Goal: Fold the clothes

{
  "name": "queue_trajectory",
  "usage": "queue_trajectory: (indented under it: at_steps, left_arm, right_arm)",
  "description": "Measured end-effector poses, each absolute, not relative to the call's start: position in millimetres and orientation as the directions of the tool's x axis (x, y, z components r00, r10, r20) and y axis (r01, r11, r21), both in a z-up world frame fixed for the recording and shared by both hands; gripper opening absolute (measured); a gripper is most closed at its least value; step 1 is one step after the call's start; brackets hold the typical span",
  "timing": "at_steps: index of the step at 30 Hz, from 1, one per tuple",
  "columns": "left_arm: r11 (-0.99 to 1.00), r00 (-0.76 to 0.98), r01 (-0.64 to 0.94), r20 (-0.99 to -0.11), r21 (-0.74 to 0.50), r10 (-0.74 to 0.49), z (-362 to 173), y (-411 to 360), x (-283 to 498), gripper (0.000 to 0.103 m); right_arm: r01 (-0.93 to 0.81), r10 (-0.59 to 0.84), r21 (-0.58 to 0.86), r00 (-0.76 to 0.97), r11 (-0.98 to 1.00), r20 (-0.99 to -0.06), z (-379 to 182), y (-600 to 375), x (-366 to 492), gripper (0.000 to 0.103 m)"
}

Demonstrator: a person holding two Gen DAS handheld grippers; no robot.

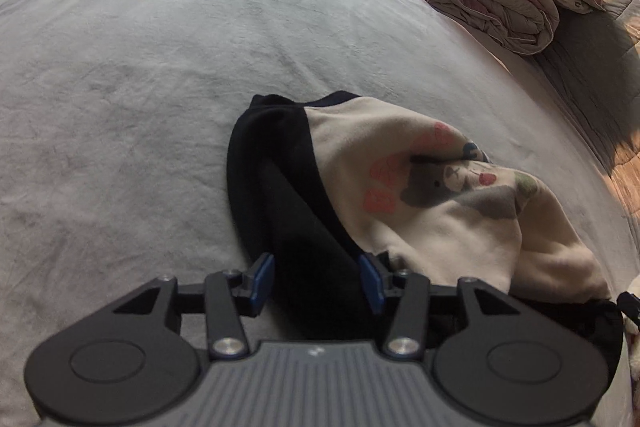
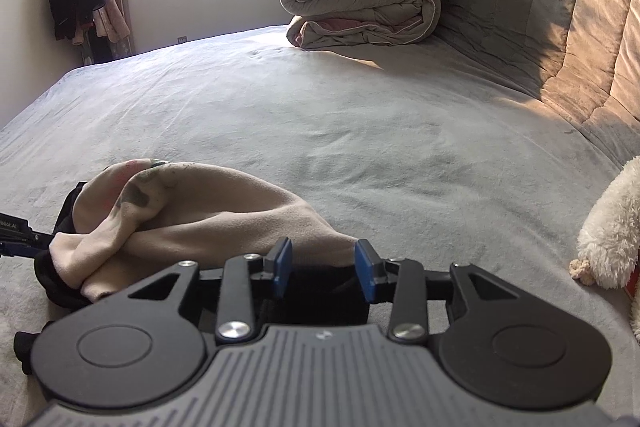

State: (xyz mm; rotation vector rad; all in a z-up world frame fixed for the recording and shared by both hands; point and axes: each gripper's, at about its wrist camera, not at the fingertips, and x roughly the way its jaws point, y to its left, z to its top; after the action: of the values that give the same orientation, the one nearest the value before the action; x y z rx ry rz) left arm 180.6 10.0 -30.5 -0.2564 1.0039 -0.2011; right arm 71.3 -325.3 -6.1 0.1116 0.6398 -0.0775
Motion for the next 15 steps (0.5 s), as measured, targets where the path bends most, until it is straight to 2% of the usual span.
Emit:
queue_trajectory:
  at_steps: [10, 15]
  left_arm:
    - [0.922, 0.461, 0.215, -0.799, -0.321, -0.386, -26, -5, 136, 0.051]
    - [0.899, 0.428, 0.269, -0.793, -0.346, -0.433, -30, -8, 120, 0.053]
  right_arm:
    - [-0.135, 0.246, 0.225, 0.759, 0.965, -0.602, 0, -276, 77, 0.039]
    - [-0.21, 0.31, 0.231, 0.721, 0.95, -0.62, -5, -246, 83, 0.039]
